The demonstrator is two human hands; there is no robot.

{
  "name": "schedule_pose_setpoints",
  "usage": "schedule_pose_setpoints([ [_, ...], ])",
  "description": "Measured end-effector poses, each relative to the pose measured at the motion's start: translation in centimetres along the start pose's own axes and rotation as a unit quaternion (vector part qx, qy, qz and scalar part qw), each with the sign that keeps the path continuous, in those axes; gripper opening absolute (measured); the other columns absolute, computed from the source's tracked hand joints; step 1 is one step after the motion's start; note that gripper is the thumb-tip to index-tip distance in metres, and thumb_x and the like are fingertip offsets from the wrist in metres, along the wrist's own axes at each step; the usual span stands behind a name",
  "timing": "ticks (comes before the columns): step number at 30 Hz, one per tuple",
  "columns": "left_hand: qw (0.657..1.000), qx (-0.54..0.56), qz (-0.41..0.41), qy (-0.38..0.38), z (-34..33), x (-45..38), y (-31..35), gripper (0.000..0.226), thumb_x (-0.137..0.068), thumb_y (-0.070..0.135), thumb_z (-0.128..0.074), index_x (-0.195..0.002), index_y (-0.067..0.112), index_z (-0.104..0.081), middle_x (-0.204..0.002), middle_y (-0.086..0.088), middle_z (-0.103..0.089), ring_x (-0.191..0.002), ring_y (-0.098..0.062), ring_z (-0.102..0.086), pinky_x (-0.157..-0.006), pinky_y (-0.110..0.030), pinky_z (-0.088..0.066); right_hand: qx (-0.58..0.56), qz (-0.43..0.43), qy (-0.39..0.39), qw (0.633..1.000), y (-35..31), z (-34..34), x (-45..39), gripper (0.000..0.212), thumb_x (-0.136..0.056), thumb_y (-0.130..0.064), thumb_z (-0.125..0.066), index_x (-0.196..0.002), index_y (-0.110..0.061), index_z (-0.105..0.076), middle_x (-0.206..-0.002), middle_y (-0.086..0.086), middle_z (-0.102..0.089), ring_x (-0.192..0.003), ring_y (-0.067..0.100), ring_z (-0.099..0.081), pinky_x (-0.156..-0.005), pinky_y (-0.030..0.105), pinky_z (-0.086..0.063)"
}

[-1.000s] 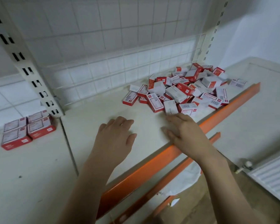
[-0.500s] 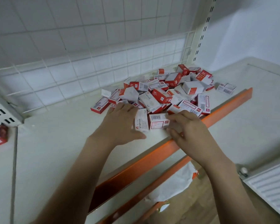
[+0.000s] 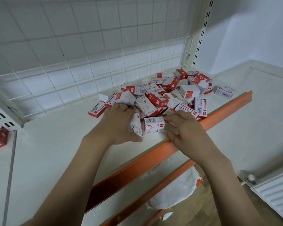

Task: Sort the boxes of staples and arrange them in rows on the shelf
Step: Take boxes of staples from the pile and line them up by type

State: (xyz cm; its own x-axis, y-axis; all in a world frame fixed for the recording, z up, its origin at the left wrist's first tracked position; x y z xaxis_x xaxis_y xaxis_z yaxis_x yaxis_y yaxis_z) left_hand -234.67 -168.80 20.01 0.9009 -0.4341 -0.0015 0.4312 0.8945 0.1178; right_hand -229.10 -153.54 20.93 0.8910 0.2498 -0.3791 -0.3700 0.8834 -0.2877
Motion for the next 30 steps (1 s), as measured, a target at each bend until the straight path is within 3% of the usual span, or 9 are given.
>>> schedule_pose_setpoints([
  [7, 0.994, 0.039, 0.043, 0.095, 1.8, 5.3, -0.4, 0.087, -0.061, 0.067, -0.067, -0.131, 0.022, -0.041, -0.130, 0.006, -0.043, -0.122, -0.015, -0.037, -0.096, -0.030, -0.026, 0.018, -0.011, -0.093, 0.995, 0.8, -1.4, -3.0, 0.057, -0.083, -0.038, -0.064, -0.133, -0.015, -0.046, -0.123, 0.003, -0.049, -0.114, 0.021, -0.043, -0.095, 0.029, -0.033],
  [12, 0.983, 0.078, 0.066, 0.150, 2.2, 8.4, -0.5, 0.086, -0.058, 0.062, -0.074, -0.127, 0.018, -0.046, -0.121, 0.002, -0.050, -0.111, -0.021, -0.048, -0.092, -0.036, -0.038, 0.005, -0.003, -0.154, 0.988, 0.2, -1.9, -4.2, 0.056, -0.079, -0.040, -0.069, -0.127, -0.016, -0.052, -0.117, 0.002, -0.052, -0.106, 0.017, -0.048, -0.086, 0.028, -0.038],
  [16, 0.972, 0.119, 0.088, 0.182, 1.9, 10.2, -0.8, 0.089, -0.050, 0.068, -0.059, -0.120, 0.013, -0.052, -0.109, -0.001, -0.053, -0.096, -0.025, -0.056, -0.084, -0.044, -0.047, 0.006, 0.005, -0.195, 0.981, -0.3, -2.7, -4.3, 0.043, -0.080, -0.037, -0.068, -0.116, -0.016, -0.058, -0.106, 0.000, -0.055, -0.093, 0.014, -0.049, -0.076, 0.026, -0.037],
  [21, 0.966, 0.118, 0.141, 0.184, 1.3, 12.1, -1.2, 0.084, -0.060, 0.052, -0.079, -0.128, 0.014, -0.047, -0.115, -0.001, -0.048, -0.098, -0.025, -0.057, -0.086, -0.038, -0.045, 0.013, -0.003, -0.155, 0.988, -0.1, -2.9, -4.0, 0.038, -0.082, -0.027, -0.067, -0.116, -0.012, -0.058, -0.110, 0.005, -0.057, -0.099, 0.019, -0.050, -0.081, 0.028, -0.040],
  [28, 0.956, 0.118, 0.188, 0.190, 1.2, 15.1, -2.6, 0.073, -0.064, 0.035, -0.079, -0.127, 0.013, -0.048, -0.113, -0.002, -0.046, -0.090, -0.024, -0.059, -0.076, -0.029, -0.043, -0.068, 0.000, -0.089, 0.994, -2.7, -1.8, -2.8, 0.024, -0.080, -0.027, -0.069, -0.098, -0.013, -0.061, -0.095, 0.000, -0.060, -0.084, 0.014, -0.051, -0.064, 0.025, -0.041],
  [30, 0.953, 0.113, 0.203, 0.194, 1.3, 16.2, -3.2, 0.073, -0.062, 0.035, -0.081, -0.123, 0.011, -0.050, -0.111, -0.003, -0.047, -0.086, -0.025, -0.059, -0.074, -0.029, -0.045, -0.109, 0.001, -0.095, 0.989, -4.3, -2.0, -2.4, 0.022, -0.082, -0.027, -0.068, -0.098, -0.015, -0.060, -0.093, -0.003, -0.062, -0.082, 0.013, -0.055, -0.067, 0.029, -0.047],
])
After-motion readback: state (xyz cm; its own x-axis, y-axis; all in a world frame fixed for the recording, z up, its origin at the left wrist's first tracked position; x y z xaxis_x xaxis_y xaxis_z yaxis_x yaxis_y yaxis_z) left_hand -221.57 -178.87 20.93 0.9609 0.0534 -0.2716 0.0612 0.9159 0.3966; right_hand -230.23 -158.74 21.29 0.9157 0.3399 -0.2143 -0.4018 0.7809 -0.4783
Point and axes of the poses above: each hand's wrist, its own x-axis away from the middle knuckle, its own z-axis out of the back of the hand, y = z × x, the point moved 8 cm from there along -x, towards the middle knuckle
